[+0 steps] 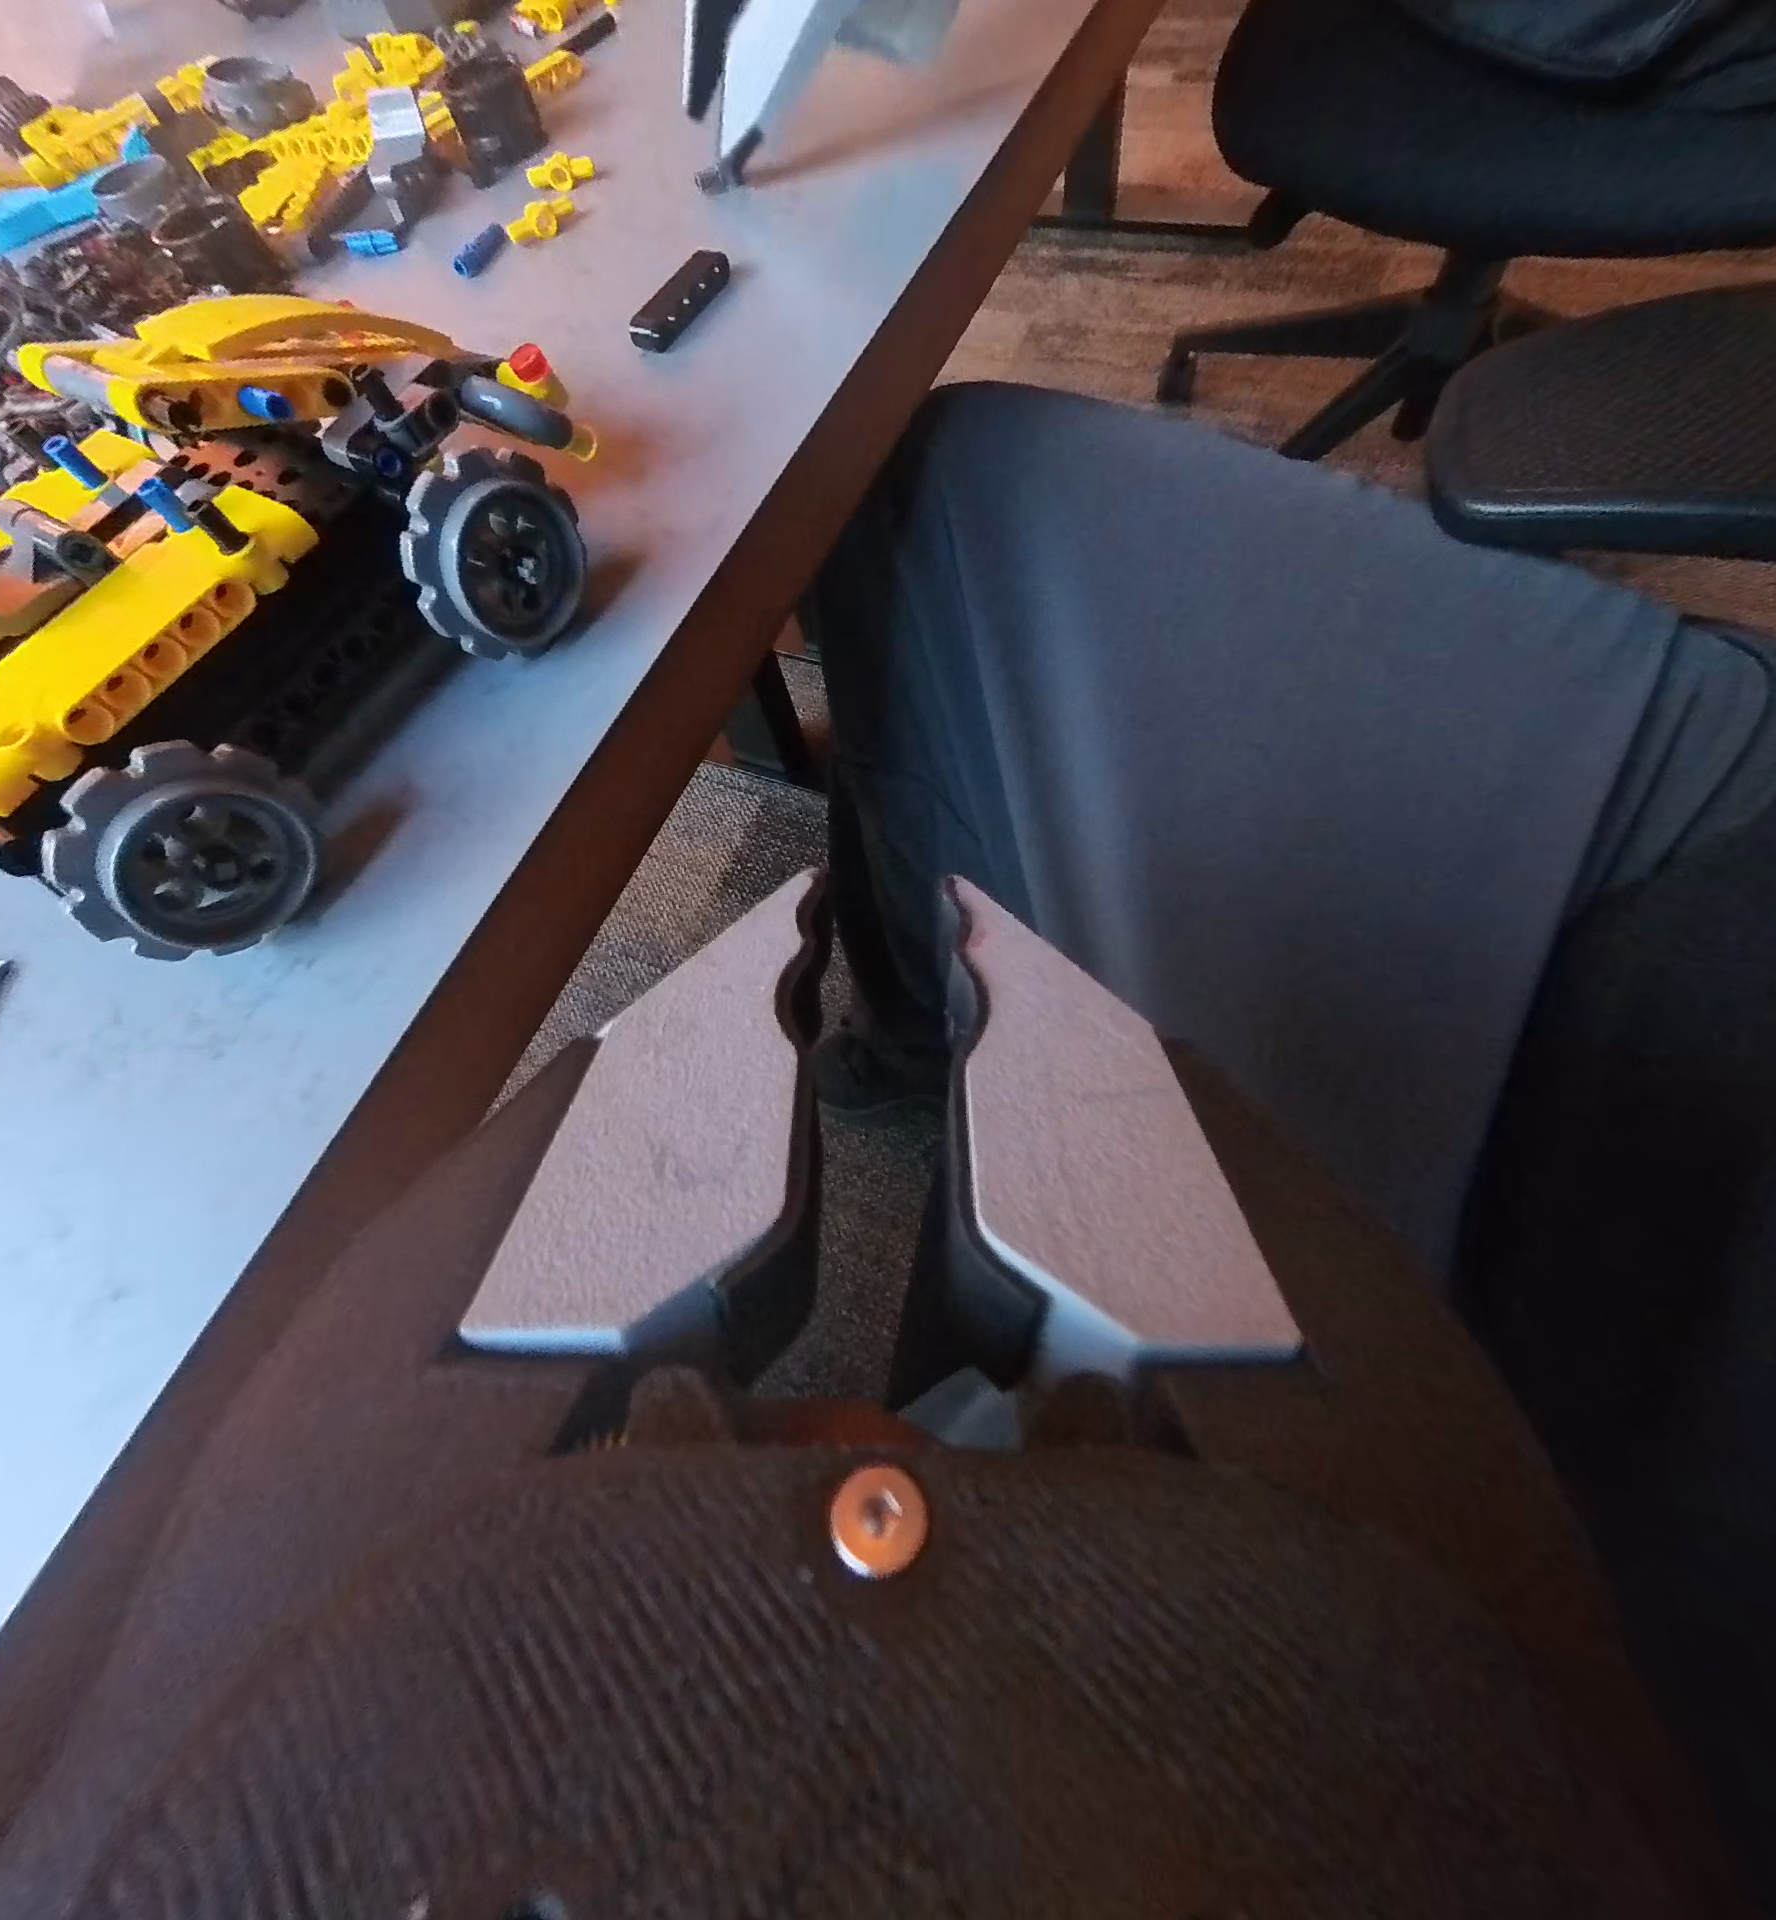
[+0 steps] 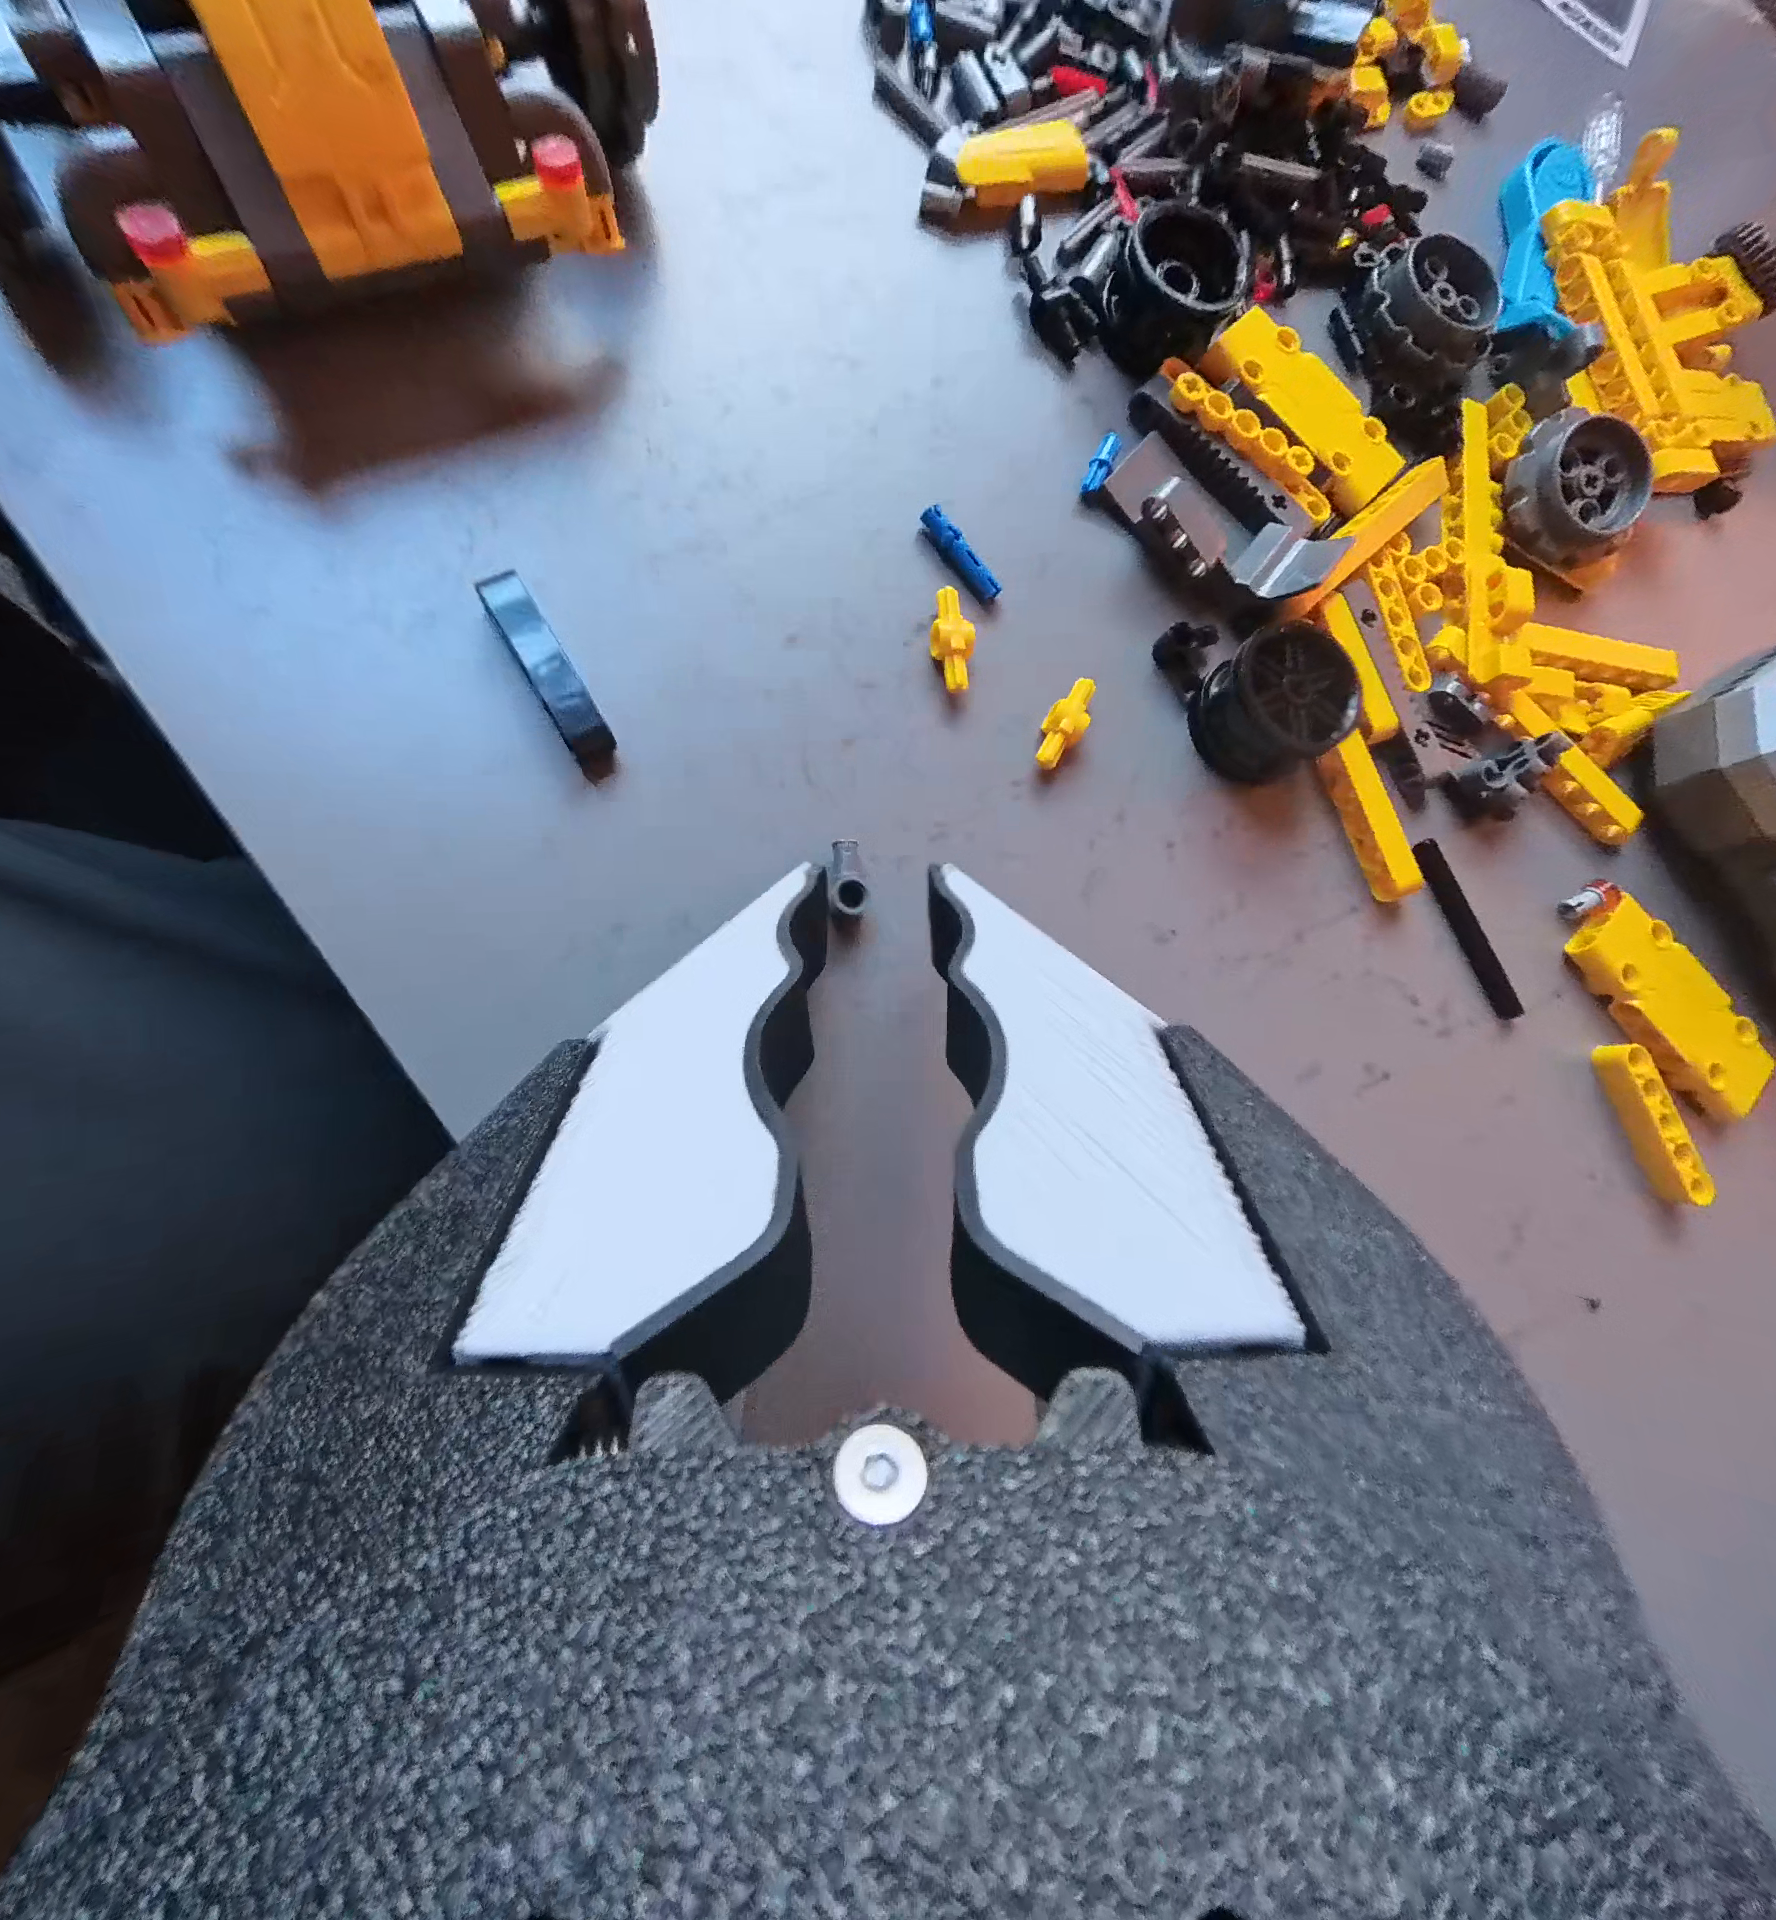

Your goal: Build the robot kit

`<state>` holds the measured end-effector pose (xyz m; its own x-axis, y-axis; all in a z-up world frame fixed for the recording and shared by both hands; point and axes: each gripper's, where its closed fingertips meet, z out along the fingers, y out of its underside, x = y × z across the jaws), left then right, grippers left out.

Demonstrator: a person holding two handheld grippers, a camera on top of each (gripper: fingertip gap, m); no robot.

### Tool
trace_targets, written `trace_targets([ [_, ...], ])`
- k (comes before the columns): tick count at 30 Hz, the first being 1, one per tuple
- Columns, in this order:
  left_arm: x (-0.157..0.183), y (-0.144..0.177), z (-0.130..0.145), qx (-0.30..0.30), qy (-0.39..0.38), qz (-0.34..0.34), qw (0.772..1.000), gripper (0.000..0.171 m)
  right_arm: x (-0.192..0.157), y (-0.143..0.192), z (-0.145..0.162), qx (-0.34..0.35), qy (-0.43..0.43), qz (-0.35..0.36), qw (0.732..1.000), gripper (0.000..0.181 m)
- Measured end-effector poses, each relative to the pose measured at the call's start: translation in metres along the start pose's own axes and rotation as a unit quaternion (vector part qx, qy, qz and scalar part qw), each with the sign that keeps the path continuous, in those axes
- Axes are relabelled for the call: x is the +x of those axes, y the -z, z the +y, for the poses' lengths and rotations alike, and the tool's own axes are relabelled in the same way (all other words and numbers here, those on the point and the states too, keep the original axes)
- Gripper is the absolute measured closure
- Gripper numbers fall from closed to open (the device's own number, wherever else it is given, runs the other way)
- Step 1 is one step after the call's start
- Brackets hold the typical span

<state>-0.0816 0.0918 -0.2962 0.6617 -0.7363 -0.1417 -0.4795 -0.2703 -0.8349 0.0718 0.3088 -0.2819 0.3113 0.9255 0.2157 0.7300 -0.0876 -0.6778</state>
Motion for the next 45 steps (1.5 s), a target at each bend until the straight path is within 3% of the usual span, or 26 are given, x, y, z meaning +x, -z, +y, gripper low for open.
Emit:
trace_targets([
  [3, -0.002, 0.001, 0.002, 0.0, 0.003, -0.001, 1.0, 0.155, -0.001, 0.008, -0.009, 0.019, -0.008, -0.003, 1.0, 0.156],
  [10, -0.007, 0.001, 0.0, -0.002, 0.003, 0.0, 1.0, 0.154, -0.054, -0.008, -0.033, 0.013, 0.044, -0.106, 0.993, 0.151],
  [16, -0.014, 0.002, -0.017, 0.008, -0.042, 0.0, 0.999, 0.16, -0.065, -0.021, -0.031, -0.023, 0.028, -0.176, 0.984, 0.174],
  [20, -0.003, -0.006, -0.03, -0.005, -0.112, 0.034, 0.993, 0.171, -0.079, -0.01, -0.041, -0.01, -0.03, -0.21, 0.977, 0.174],
  [24, 0.0, -0.021, -0.067, 0.01, -0.218, 0.018, 0.976, 0.156, -0.115, 0.021, -0.054, 0.006, -0.104, -0.304, 0.947, 0.173],
  [27, -0.002, -0.034, -0.092, 0.025, -0.247, 0.013, 0.969, 0.145, -0.139, 0.044, -0.058, 0.011, -0.142, -0.365, 0.92, 0.173],
  [35, 0.024, -0.041, -0.1, 0.072, -0.333, 0.062, 0.938, 0.159, -0.185, 0.07, -0.061, 0.007, -0.183, -0.476, 0.86, 0.173],
  [41, 0.028, -0.039, -0.1, 0.09, -0.328, 0.067, 0.938, 0.165, -0.193, 0.066, -0.064, 0.015, -0.191, -0.5, 0.845, 0.174],
  [43, 0.027, -0.039, -0.097, 0.084, -0.293, 0.081, 0.949, 0.167, -0.19, 0.065, -0.067, 0.031, -0.181, -0.485, 0.855, 0.173],
  [45, 0.027, -0.037, -0.093, 0.067, -0.213, 0.12, 0.967, 0.167, -0.186, 0.061, -0.069, 0.057, -0.14, -0.443, 0.884, 0.173],
])
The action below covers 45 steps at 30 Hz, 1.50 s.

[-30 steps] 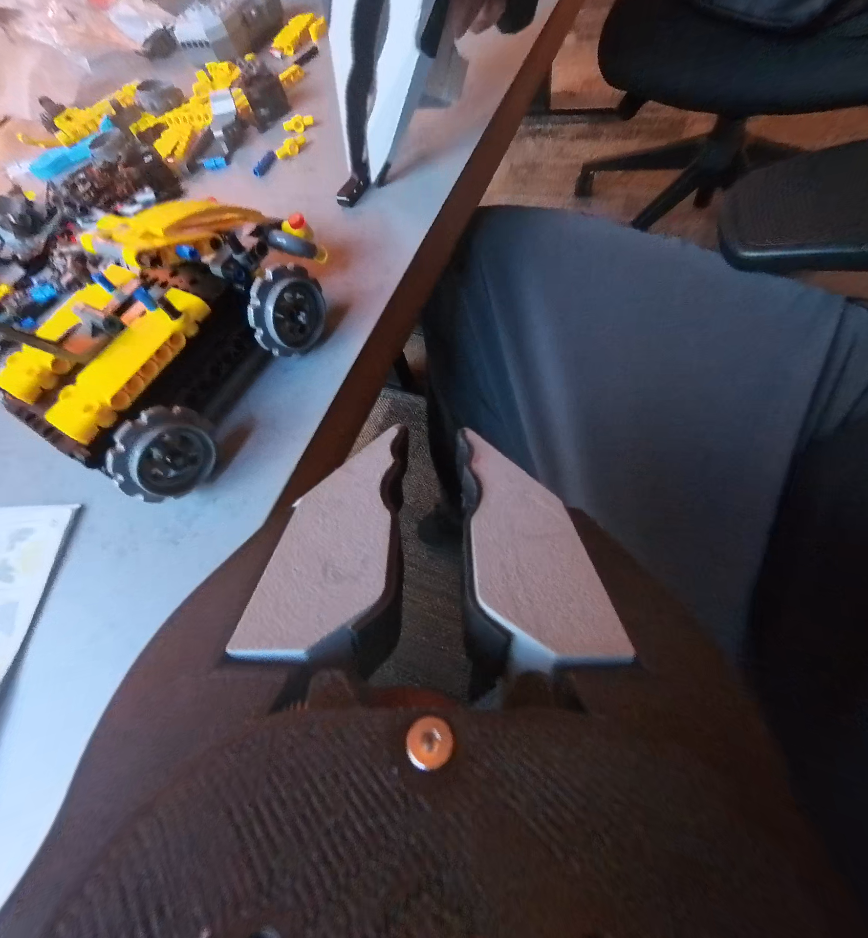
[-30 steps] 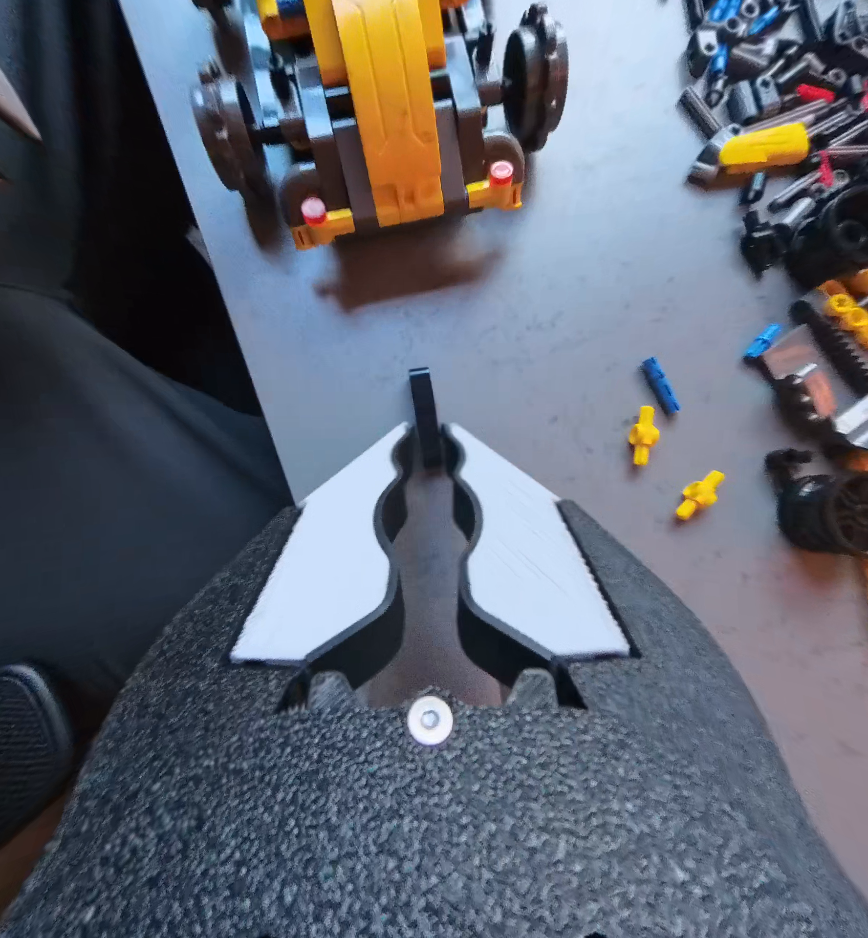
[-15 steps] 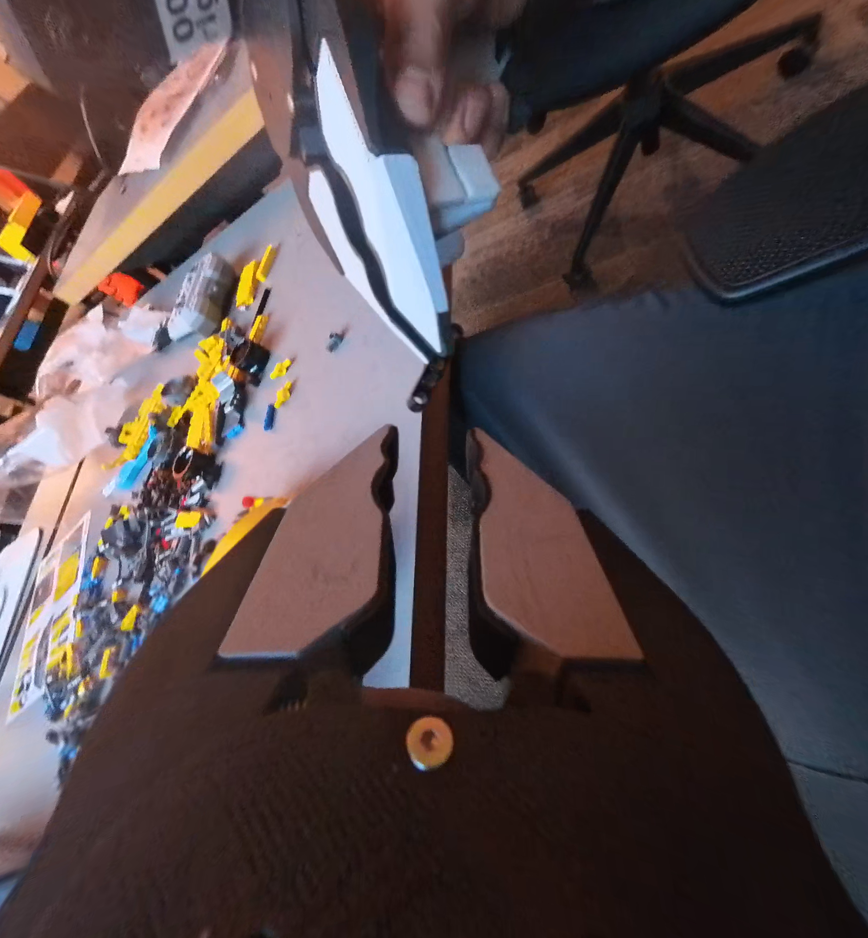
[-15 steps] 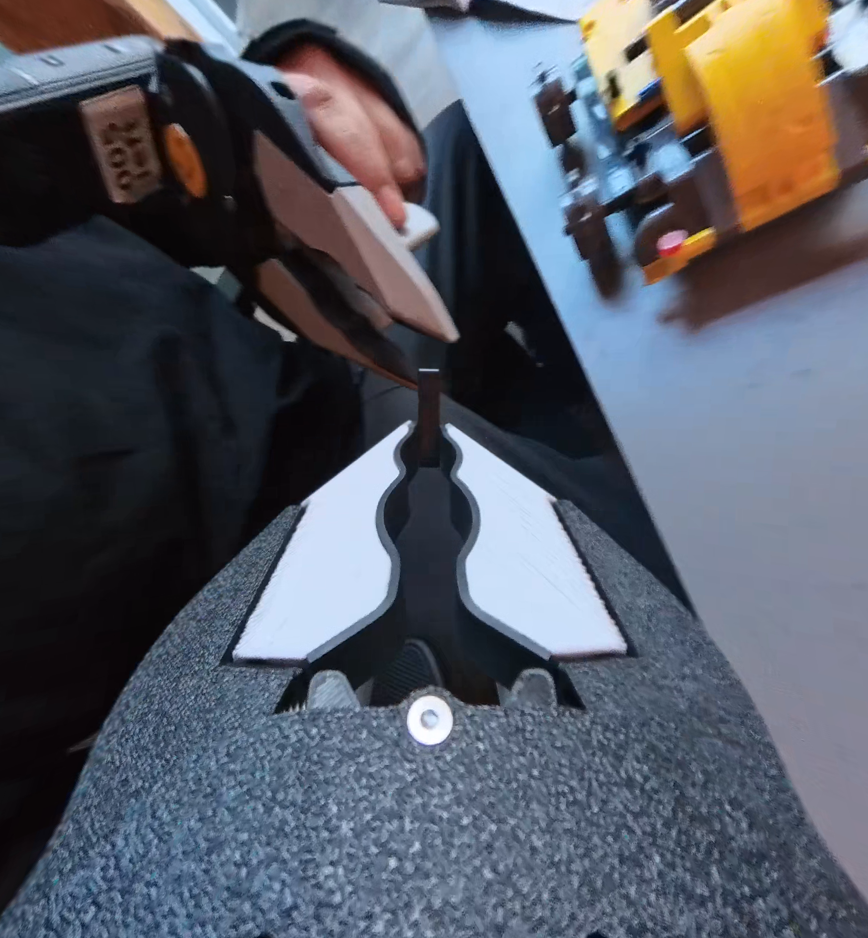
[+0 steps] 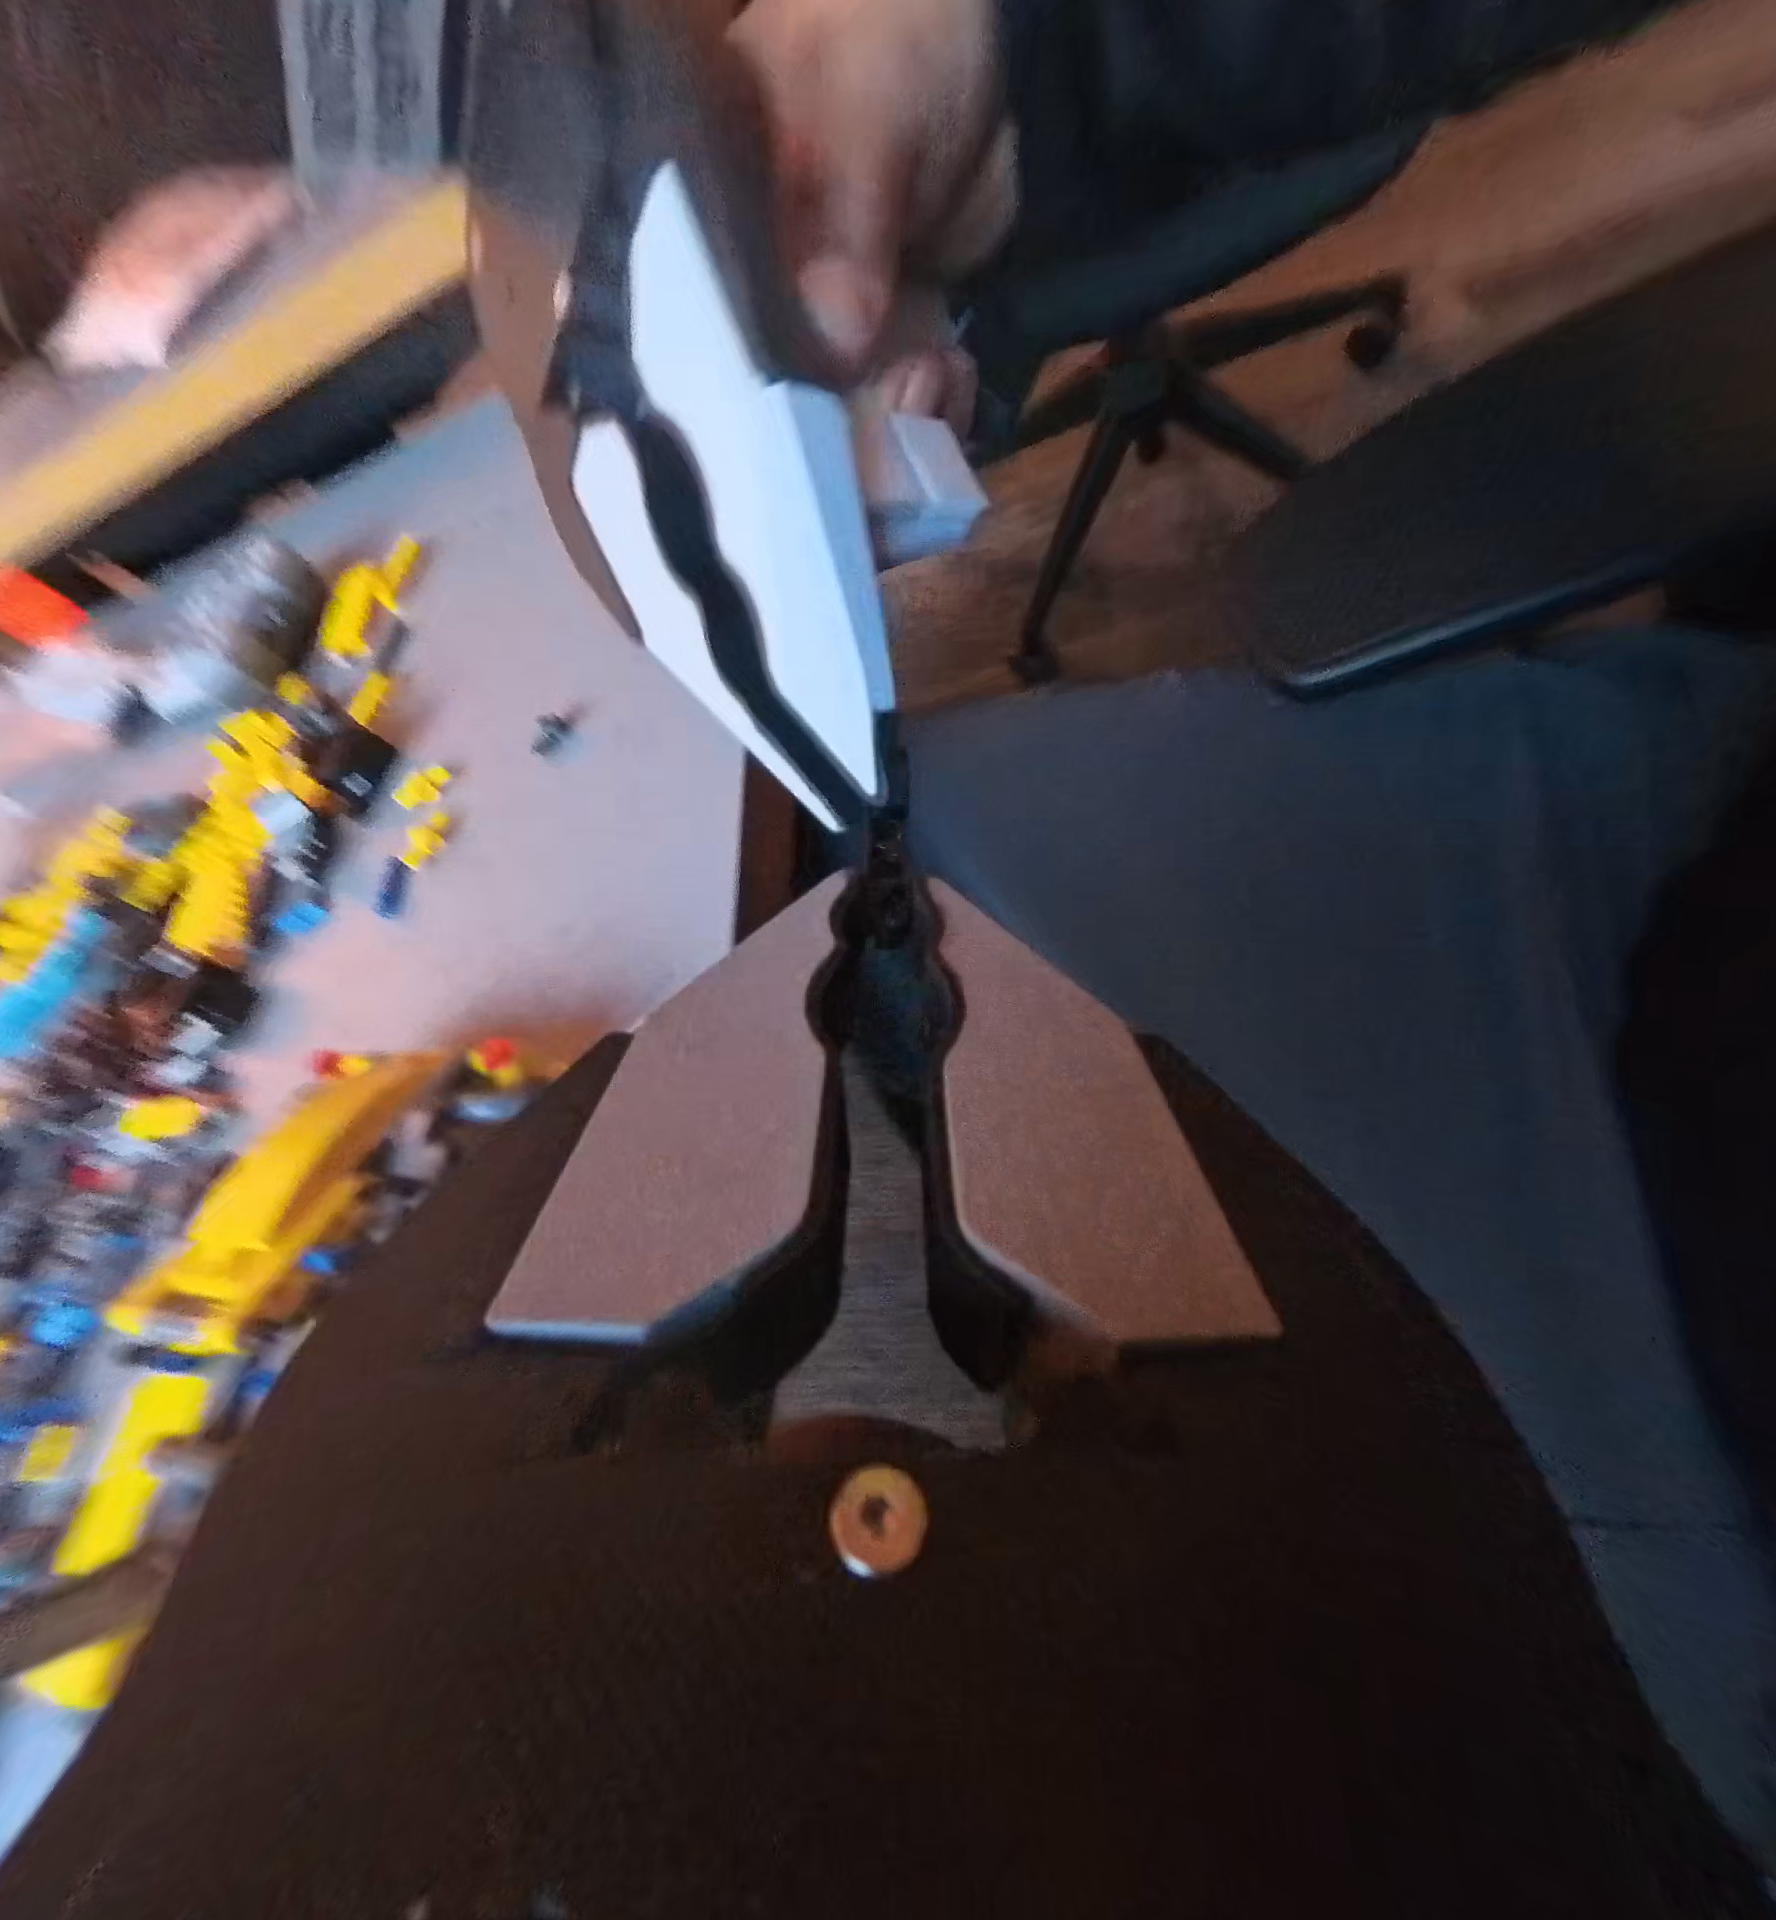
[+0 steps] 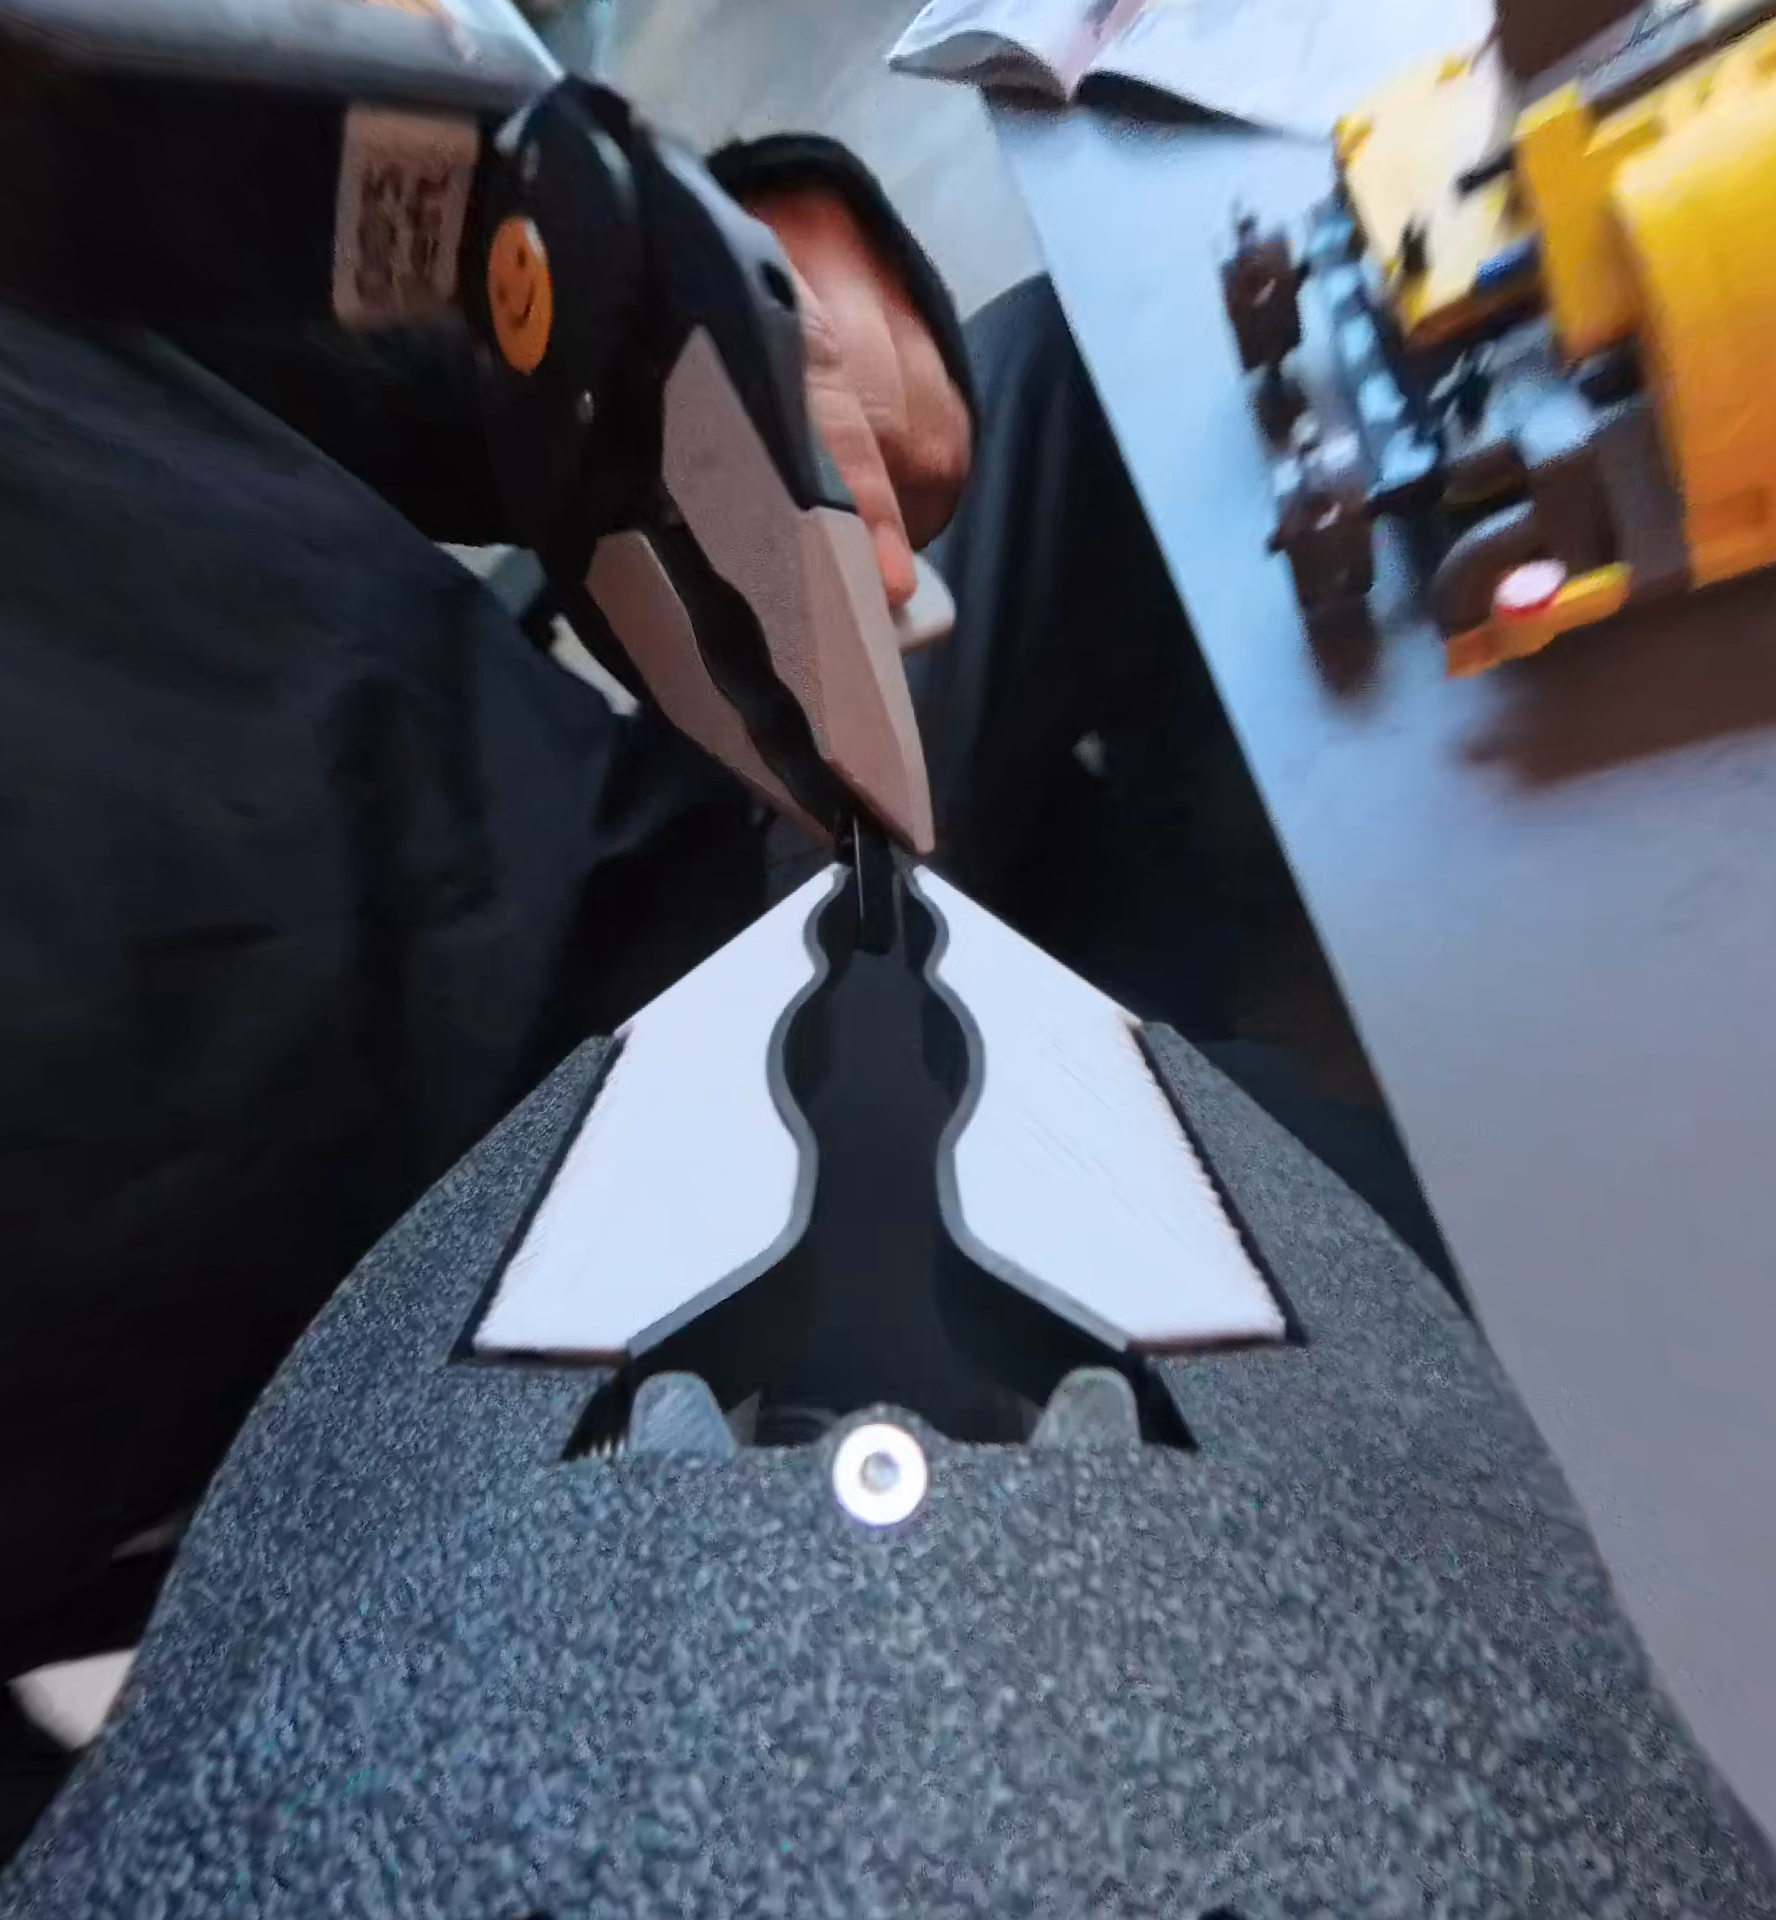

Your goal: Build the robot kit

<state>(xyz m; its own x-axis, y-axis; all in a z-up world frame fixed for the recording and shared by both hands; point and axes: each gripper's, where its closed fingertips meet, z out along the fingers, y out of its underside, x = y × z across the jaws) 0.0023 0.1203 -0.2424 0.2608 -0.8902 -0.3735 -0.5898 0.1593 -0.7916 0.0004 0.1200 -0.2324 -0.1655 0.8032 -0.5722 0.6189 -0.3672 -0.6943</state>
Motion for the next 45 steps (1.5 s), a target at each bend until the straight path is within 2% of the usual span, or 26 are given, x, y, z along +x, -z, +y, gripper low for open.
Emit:
trace_targets([
  [2, -0.001, 0.004, 0.0, 0.013, 0.08, 0.024, 0.996, 0.166, 0.001, 0.003, -0.009, 0.026, 0.072, 0.055, 0.996, 0.168],
  [5, -0.001, 0.012, 0.0, 0.029, 0.132, 0.045, 0.99, 0.166, -0.006, 0.005, -0.015, 0.041, 0.145, 0.102, 0.983, 0.171],
  [10, 0.002, 0.016, 0.003, 0.038, 0.161, 0.069, 0.984, 0.167, -0.011, -0.005, -0.015, 0.027, 0.191, 0.127, 0.973, 0.173],
  [14, 0.001, 0.02, 0.005, 0.045, 0.178, 0.068, 0.981, 0.167, -0.012, -0.011, -0.014, 0.017, 0.2, 0.129, 0.971, 0.163],
  [19, -0.004, 0.013, 0.003, 0.034, 0.169, 0.055, 0.983, 0.167, -0.002, -0.004, -0.015, 0.003, 0.224, 0.171, 0.959, 0.176],
  [24, -0.019, -0.012, -0.01, 0.029, 0.173, 0.037, 0.984, 0.167, 0.013, 0.027, -0.009, -0.001, 0.231, 0.208, 0.95, 0.175],
  [28, -0.049, -0.042, -0.002, -0.019, 0.191, -0.023, 0.981, 0.167, 0.053, 0.071, 0.0, -0.013, 0.185, 0.292, 0.938, 0.16],
  [32, -0.06, -0.071, 0.013, -0.052, 0.231, -0.038, 0.971, 0.167, 0.1, 0.121, 0.007, 0.018, 0.11, 0.375, 0.92, 0.163],
  [35, -0.058, -0.089, 0.026, -0.074, 0.251, -0.039, 0.964, 0.167, 0.123, 0.132, 0.011, 0.046, 0.068, 0.378, 0.922, 0.163],
  [39, -0.061, -0.095, 0.025, -0.078, 0.236, -0.045, 0.968, 0.167, 0.143, 0.132, 0.013, 0.025, 0.09, 0.376, 0.922, 0.162],
  [45, -0.06, -0.103, 0.024, -0.096, 0.209, -0.038, 0.973, 0.167, 0.147, 0.125, 0.011, 0.003, 0.105, 0.3, 0.948, 0.158],
])
